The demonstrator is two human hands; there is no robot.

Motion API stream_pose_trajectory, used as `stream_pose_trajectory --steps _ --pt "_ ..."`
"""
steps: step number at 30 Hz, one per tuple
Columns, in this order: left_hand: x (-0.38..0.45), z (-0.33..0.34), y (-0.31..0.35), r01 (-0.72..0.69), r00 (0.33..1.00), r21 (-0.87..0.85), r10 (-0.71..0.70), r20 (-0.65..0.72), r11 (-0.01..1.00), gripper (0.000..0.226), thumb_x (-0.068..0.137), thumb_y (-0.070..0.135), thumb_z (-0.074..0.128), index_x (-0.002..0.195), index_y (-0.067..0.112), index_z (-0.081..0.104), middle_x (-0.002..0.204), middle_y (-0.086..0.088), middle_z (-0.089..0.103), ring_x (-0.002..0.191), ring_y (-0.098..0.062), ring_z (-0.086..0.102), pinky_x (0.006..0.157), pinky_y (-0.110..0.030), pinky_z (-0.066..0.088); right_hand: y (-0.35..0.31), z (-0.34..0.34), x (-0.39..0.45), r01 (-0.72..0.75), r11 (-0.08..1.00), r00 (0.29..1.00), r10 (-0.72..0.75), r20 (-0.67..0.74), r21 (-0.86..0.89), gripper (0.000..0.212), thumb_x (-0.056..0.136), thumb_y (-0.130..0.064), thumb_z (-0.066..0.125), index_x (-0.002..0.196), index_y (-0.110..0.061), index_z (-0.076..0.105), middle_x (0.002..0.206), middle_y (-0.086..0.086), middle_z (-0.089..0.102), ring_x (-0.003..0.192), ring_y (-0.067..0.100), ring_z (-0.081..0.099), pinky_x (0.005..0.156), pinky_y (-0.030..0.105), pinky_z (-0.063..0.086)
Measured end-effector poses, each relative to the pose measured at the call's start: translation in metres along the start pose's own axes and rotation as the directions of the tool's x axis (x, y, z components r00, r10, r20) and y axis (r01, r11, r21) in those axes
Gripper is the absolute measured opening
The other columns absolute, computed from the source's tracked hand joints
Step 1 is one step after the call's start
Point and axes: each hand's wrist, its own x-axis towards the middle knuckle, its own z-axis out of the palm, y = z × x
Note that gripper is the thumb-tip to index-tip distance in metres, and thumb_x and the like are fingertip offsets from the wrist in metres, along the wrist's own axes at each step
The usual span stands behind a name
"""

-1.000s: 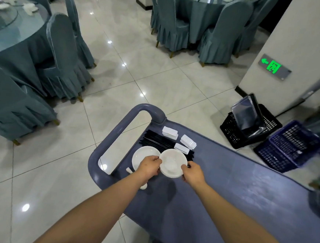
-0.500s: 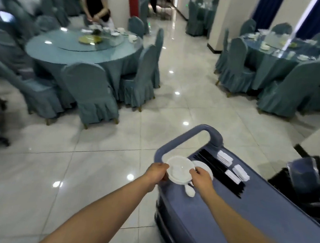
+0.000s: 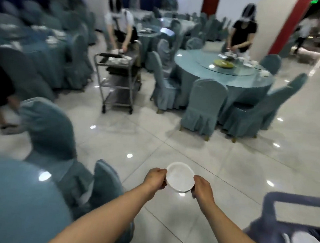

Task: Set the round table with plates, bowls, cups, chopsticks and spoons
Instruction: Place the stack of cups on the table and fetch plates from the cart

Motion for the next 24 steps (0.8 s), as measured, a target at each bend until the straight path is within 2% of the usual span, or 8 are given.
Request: stream_pose_trajectory --steps 5,10,15,18,24 --pt "-0.015 -0.101 -0.034 0.049 0.976 -0.148 -0.079 -0.205 0.988 0.021 0.091 0.026 0.05 0.095 0.01 0.064 0.079 -0.004 0.065 0.071 -0.019 0.061 0.06 -0.026 0.052 -0.029 0.1 -0.017 0.057 0.997 0.973 -0.045 0.226 -0.05 0.02 0.079 -0.021 0.043 0.059 -0.016 0.042 0.053 0.002 0.043 0.052 0.018 0.034 0.049 0.028 0.029" --pt "-0.045 -0.178 -0.065 -0.01 0.913 -0.31 -0.117 -0.39 0.951 0.015 0.09 0.019 0.05 0.079 0.013 0.058 0.059 -0.002 0.052 0.053 -0.016 0.045 0.054 -0.026 0.037 -0.059 0.188 -0.034 0.172 0.975 0.894 -0.094 0.439 -0.142 0.022 0.083 -0.02 0.043 0.061 -0.013 0.044 0.054 0.004 0.047 0.054 0.019 0.037 0.051 0.029 0.031" --pt "-0.08 -0.232 -0.098 -0.05 0.78 -0.411 -0.222 -0.586 0.91 0.025 0.093 0.014 0.049 0.07 0.014 0.055 0.055 -0.004 0.05 0.049 -0.017 0.044 0.051 -0.024 0.036 -0.074 0.264 -0.056 0.316 0.928 0.751 -0.119 0.649 -0.196 0.033 0.093 -0.019 0.042 0.061 -0.011 0.046 0.057 0.006 0.051 0.056 0.018 0.046 0.053 0.027 0.037" --pt "-0.101 -0.257 -0.114 -0.068 0.733 -0.495 -0.293 -0.614 0.866 0.023 0.095 0.015 0.048 0.073 0.015 0.057 0.059 -0.005 0.051 0.052 -0.018 0.045 0.05 -0.023 0.038 -0.08 0.305 -0.068 0.374 0.905 0.656 -0.103 0.747 -0.204 0.033 0.093 -0.018 0.042 0.061 -0.012 0.045 0.054 0.006 0.049 0.053 0.016 0.045 0.054 0.027 0.037" --pt "-0.143 -0.283 -0.153 -0.29 0.549 -0.668 -0.452 -0.703 0.685 0.018 0.096 0.016 0.052 0.079 0.017 0.053 0.059 -0.004 0.048 0.047 -0.013 0.042 0.05 -0.022 0.028 -0.08 0.38 -0.109 0.429 0.888 0.443 -0.045 0.895 -0.168 0.03 0.092 -0.014 0.044 0.063 -0.009 0.05 0.051 0.009 0.048 0.051 0.019 0.043 0.047 0.025 0.034"
